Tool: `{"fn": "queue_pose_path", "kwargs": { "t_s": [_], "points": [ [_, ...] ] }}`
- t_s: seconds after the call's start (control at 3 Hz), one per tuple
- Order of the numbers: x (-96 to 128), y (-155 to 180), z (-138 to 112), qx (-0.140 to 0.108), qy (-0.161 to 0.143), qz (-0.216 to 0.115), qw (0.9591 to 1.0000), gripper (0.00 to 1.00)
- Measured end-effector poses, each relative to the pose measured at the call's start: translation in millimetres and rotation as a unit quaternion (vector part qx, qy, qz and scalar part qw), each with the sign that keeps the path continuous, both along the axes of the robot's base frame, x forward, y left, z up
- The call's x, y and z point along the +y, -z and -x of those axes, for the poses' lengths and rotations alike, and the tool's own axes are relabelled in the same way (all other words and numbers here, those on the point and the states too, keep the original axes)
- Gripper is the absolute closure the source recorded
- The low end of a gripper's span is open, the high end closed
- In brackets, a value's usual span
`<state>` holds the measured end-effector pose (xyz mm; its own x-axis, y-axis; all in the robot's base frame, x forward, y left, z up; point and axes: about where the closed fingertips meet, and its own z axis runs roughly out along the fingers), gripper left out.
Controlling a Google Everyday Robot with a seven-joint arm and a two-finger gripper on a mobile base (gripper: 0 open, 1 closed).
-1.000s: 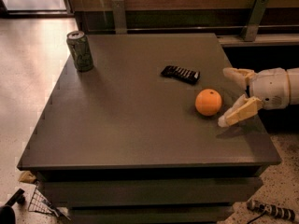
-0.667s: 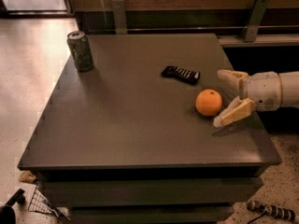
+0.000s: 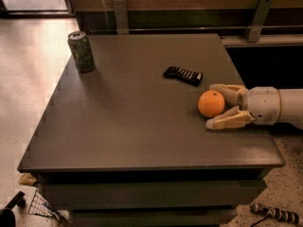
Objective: Move orange near green can
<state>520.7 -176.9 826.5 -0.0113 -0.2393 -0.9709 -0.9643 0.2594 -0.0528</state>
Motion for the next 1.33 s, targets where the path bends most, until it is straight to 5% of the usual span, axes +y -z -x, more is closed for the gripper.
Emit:
{"fn": "queue_pose_path", "kwargs": {
  "t_s": [1.0, 1.33],
  "points": [
    [11.5, 1.7, 6.3, -0.008, -0.02, -0.016, 0.9997, 0.95],
    [13.0, 1.6, 6.2, -0.008, -0.021, -0.016, 0.9996, 1.0]
  ]
}}
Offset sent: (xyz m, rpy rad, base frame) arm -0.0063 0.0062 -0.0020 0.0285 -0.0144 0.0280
